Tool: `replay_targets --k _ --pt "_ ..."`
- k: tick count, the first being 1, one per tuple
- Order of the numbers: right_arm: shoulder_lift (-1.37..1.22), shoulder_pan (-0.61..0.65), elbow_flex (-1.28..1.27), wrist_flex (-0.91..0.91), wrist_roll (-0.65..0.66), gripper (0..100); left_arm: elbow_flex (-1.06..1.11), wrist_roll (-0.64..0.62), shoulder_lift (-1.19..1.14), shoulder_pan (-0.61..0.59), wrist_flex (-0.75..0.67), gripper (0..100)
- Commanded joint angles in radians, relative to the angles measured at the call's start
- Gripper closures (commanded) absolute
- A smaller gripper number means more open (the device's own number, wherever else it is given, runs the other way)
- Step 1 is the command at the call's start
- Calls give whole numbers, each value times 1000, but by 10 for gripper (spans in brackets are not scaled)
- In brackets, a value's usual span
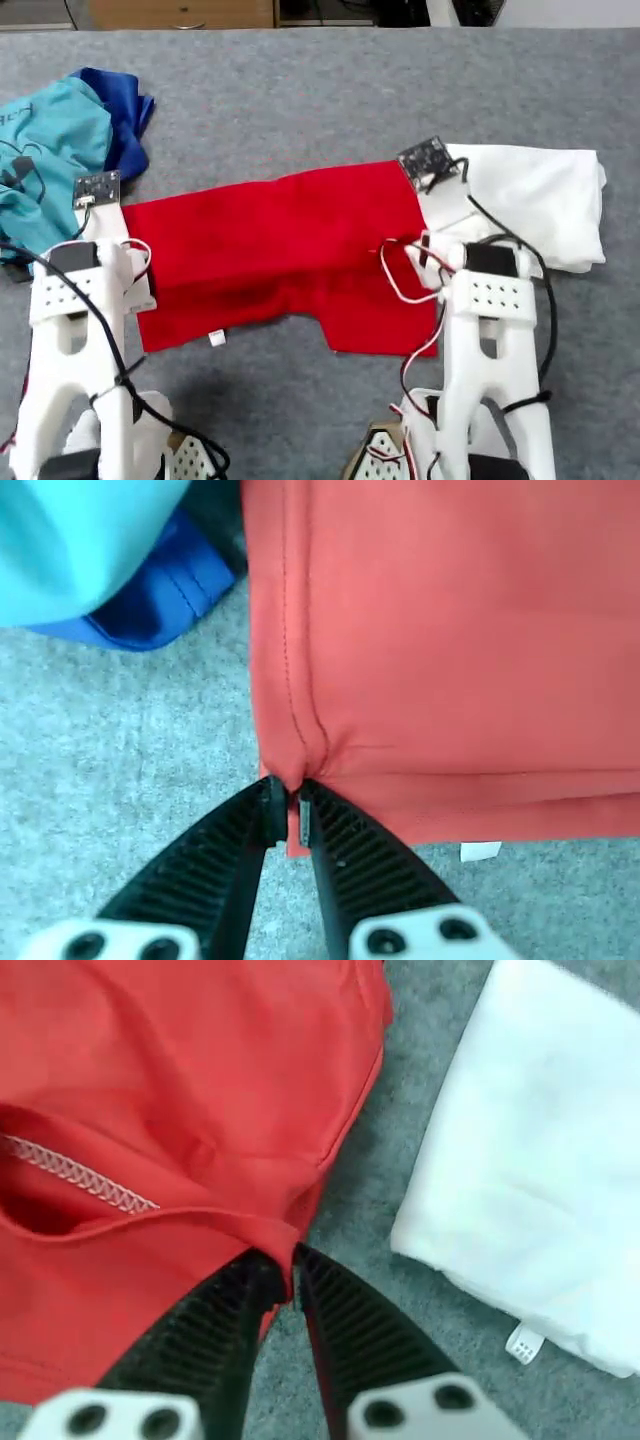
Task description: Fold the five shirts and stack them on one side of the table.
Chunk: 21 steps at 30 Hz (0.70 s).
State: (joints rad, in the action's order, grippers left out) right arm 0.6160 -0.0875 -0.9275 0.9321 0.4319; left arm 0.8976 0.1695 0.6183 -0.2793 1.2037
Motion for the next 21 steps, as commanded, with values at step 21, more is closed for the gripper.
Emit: replay_targets --k 21 --pt "242 13 -134 63 167 996 -17 11 111 -75 94 982"
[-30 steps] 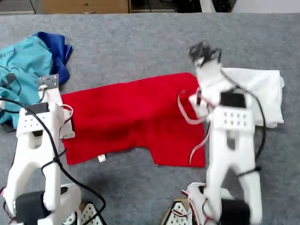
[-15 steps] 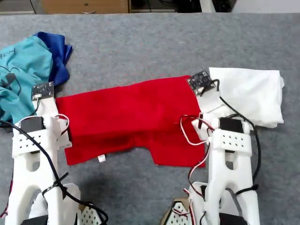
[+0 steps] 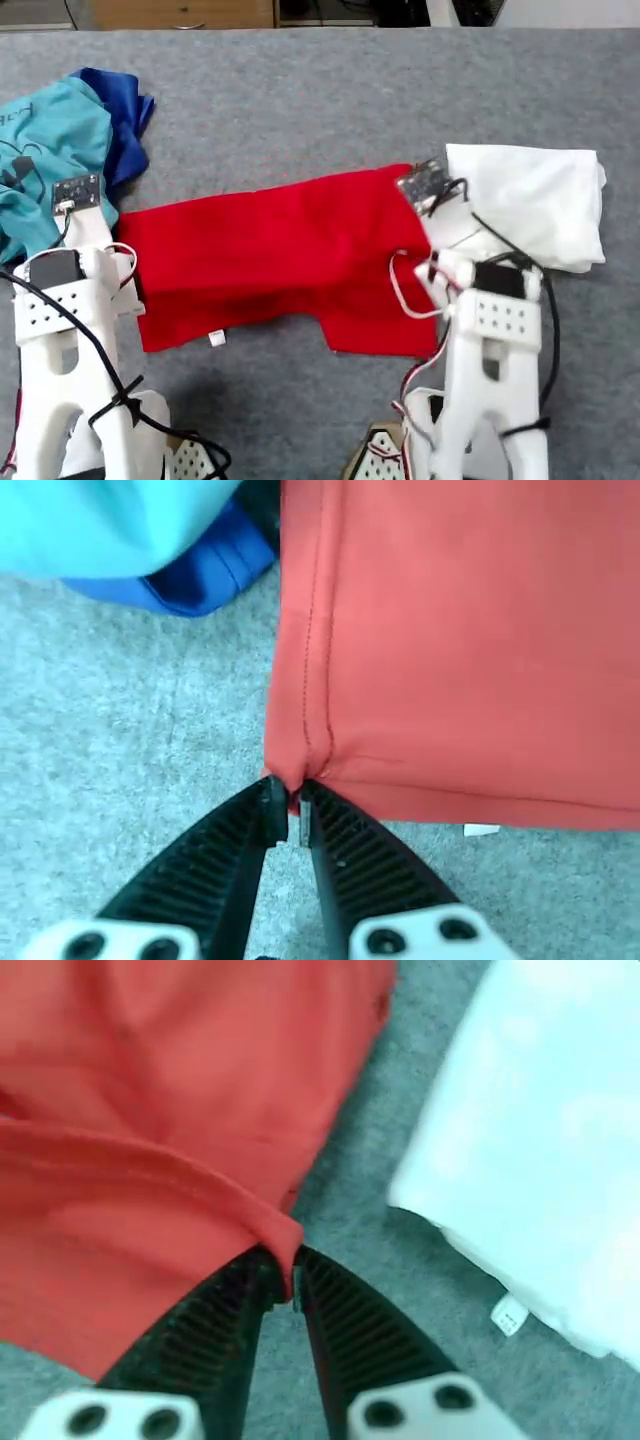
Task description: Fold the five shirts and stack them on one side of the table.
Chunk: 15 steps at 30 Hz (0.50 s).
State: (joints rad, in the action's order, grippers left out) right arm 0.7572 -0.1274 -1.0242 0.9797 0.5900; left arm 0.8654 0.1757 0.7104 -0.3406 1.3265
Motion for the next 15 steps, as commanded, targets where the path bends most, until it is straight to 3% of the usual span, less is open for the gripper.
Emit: replay_targets --k 1,6,11,15 --pt "133 70 -70 12 8 996 38 5 19 -14 -48 982" --pt "240 84 -180 11 5 996 84 6 22 32 -63 982" --pt "255 21 -194 12 25 995 109 91 24 104 -60 982" --pt "257 10 -199 14 55 995 143 155 24 84 -60 982"
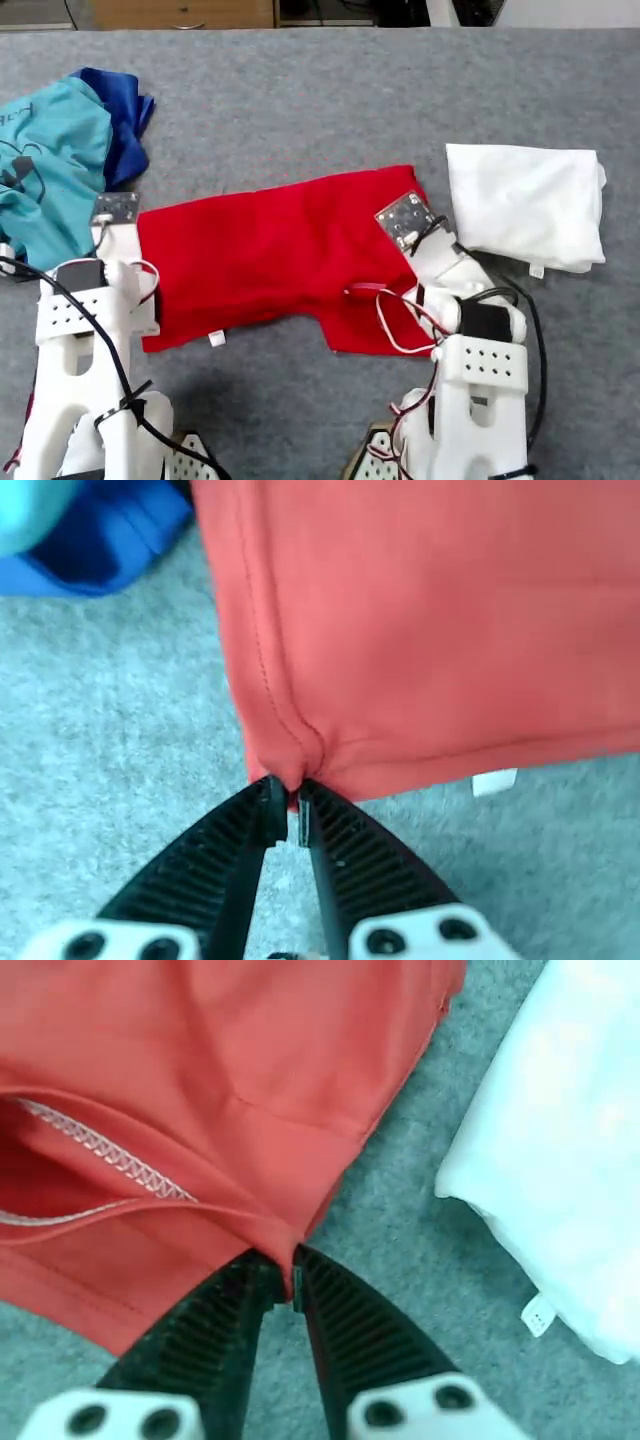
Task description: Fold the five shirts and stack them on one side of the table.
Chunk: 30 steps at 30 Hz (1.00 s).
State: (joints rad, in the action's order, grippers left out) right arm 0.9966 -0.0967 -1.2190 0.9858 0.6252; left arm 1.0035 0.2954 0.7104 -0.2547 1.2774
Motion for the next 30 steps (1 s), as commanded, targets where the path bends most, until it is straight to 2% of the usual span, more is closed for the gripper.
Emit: replay_targets --k 1,7,11,19,26,28,30 --pt "18 -21 -5 8 20 995 9 41 24 -9 -14 982" --pt "18 -24 -5 6 23 995 29 41 24 -21 -17 982" --pt "18 -24 -7 6 80 995 51 101 24 -21 -15 982" --pt "19 -16 -51 0 207 995 78 100 24 -21 -18 980" --pt "19 -16 -82 -12 210 994 80 98 18 -18 -46 978" --pt "19 -16 -81 -12 212 984 80 103 19 -21 -46 952" --pt "19 -16 -82 -5 244 931 80 104 21 -23 -44 892"
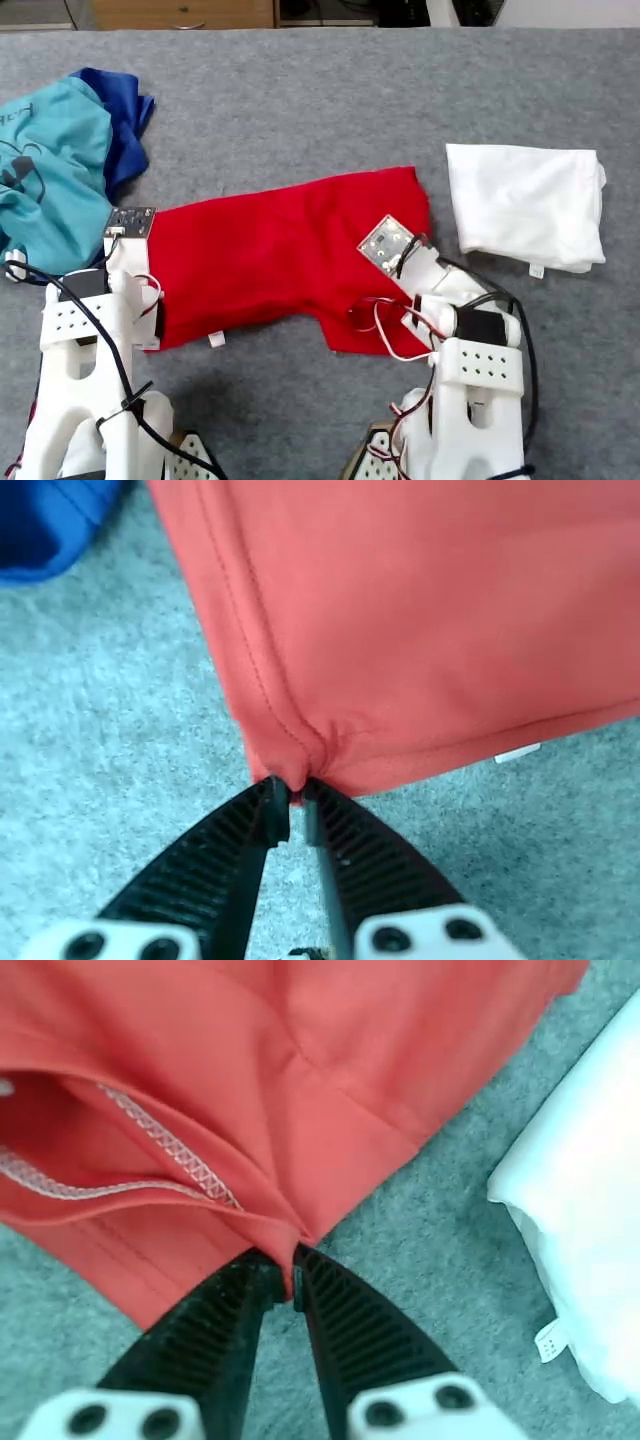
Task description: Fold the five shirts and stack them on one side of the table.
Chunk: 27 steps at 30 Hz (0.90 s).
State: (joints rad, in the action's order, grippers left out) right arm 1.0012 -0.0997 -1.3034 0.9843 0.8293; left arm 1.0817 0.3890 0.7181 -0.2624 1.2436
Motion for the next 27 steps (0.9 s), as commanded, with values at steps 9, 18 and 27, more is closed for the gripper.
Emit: replay_targets --k 9,18,27 --pt "36 -19 33 78 121 747 0 11 16 -12 26 848" --pt "380 -21 168 287 107 748 -322 11 16 -114 267 861" --pt "493 -39 239 241 -11 790 -563 112 4 -132 362 979"
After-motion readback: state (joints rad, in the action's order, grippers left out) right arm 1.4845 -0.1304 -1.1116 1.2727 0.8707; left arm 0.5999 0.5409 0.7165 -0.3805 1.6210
